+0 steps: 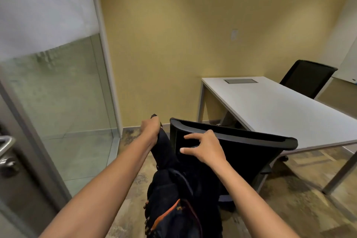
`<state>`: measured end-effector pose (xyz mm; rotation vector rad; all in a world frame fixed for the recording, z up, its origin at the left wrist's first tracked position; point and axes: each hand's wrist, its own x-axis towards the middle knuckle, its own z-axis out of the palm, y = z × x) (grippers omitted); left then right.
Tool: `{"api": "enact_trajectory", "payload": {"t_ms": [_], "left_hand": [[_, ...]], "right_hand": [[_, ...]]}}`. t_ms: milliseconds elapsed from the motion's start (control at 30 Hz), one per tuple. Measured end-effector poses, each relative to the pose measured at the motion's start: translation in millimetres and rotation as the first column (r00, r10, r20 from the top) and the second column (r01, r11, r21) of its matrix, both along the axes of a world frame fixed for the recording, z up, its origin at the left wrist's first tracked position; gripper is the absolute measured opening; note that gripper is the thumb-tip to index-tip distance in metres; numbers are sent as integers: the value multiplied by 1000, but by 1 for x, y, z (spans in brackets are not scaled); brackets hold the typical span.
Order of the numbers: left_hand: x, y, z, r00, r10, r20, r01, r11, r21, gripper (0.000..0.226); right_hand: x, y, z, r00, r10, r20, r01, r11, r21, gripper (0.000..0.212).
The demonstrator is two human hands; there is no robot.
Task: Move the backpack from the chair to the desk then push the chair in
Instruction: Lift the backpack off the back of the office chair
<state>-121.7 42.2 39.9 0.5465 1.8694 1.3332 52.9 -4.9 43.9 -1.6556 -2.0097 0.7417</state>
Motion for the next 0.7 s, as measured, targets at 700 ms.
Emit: {"api": "enact_trajectory", "payload": {"t_ms": [700], "left_hand": [[-182, -40, -26, 669, -653, -354, 697, 717, -6, 20]], "right_hand": [[-181, 44, 73, 831, 31, -556, -8, 999, 44, 46]]}}
